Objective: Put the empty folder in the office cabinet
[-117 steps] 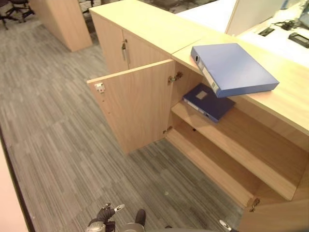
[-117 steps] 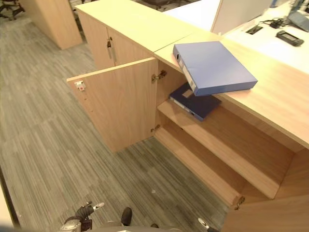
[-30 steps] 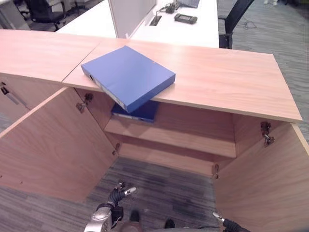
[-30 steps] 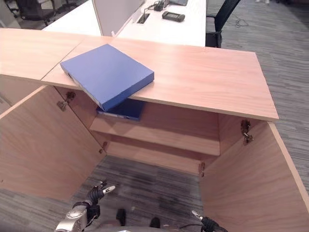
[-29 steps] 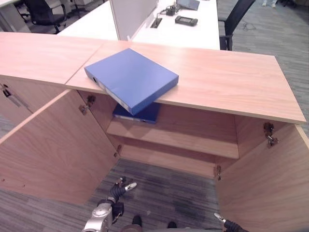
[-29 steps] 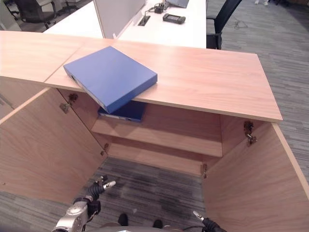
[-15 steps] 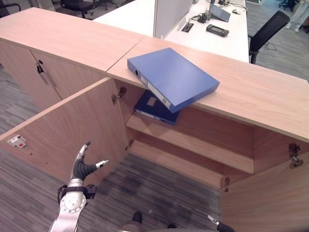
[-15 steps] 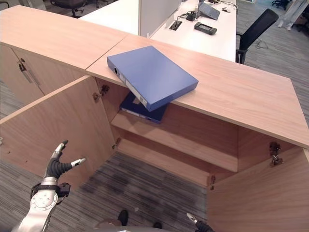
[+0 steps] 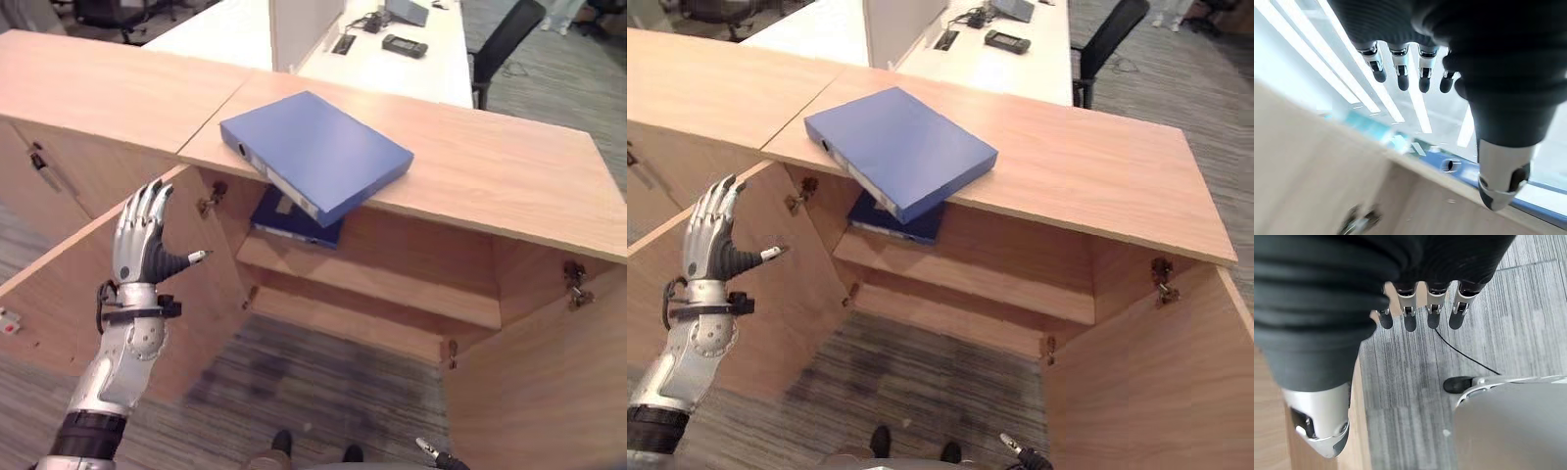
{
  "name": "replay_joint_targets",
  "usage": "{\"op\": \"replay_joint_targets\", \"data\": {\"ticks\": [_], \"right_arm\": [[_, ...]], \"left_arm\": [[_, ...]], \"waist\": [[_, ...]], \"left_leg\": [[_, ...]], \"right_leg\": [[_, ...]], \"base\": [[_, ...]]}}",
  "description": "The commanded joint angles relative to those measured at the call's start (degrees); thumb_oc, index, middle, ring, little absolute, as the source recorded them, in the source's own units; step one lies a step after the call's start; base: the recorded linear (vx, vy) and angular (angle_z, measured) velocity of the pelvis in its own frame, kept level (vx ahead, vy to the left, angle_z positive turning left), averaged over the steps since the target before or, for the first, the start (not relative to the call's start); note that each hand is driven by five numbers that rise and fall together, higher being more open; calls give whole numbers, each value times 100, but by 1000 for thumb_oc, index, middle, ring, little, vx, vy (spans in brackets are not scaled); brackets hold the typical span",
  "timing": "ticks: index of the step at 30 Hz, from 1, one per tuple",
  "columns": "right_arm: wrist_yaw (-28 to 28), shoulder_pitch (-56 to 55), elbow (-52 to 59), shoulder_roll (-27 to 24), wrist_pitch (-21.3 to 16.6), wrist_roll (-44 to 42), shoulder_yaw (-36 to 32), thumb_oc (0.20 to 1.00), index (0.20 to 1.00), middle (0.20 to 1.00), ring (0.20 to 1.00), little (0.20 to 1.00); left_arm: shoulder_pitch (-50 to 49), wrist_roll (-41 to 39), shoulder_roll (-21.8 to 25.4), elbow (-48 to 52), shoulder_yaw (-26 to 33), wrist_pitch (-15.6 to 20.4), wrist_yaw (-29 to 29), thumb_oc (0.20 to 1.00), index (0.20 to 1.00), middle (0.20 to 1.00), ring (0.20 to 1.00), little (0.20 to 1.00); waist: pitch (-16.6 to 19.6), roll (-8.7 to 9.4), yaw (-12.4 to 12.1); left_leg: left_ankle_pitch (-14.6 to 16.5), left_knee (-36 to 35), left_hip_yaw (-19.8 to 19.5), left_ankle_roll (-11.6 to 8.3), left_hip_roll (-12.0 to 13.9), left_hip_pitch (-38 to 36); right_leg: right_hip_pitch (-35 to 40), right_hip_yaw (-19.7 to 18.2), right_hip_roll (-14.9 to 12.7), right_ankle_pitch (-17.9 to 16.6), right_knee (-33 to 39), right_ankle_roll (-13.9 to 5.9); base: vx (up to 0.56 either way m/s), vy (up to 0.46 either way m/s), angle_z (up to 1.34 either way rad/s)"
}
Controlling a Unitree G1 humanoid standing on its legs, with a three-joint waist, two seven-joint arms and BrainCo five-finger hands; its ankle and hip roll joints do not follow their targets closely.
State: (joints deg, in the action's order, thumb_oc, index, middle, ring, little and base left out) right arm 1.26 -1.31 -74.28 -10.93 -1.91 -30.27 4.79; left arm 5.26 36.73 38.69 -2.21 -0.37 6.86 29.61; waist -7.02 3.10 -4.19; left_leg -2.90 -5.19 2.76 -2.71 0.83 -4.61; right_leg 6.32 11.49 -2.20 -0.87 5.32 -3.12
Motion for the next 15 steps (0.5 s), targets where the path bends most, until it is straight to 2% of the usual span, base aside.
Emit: {"op": "replay_joint_targets", "data": {"ticks": [1,15], "right_arm": [[38,120,-122,-57,-85,143,216,1000,1000,1000,1000,1000],[34,117,-185,-184,-88,246,166,1000,1000,1000,1000,1000]], "left_arm": [[176,445,268,40,-1,-43,289,1000,1000,1000,1000,1000],[1027,1118,862,-488,-902,-238,134,1000,1000,1000,1000,1000]], "waist": [[310,184,-34],[432,134,184]], "left_leg": [[481,19,192,-107,90,60],[578,19,430,-23,23,-40]], "right_leg": [[-226,83,-359,-218,-32,-682],[-284,-135,-385,-312,-32,-758]], "base": [[16,42,-12],[10,31,-11]]}}
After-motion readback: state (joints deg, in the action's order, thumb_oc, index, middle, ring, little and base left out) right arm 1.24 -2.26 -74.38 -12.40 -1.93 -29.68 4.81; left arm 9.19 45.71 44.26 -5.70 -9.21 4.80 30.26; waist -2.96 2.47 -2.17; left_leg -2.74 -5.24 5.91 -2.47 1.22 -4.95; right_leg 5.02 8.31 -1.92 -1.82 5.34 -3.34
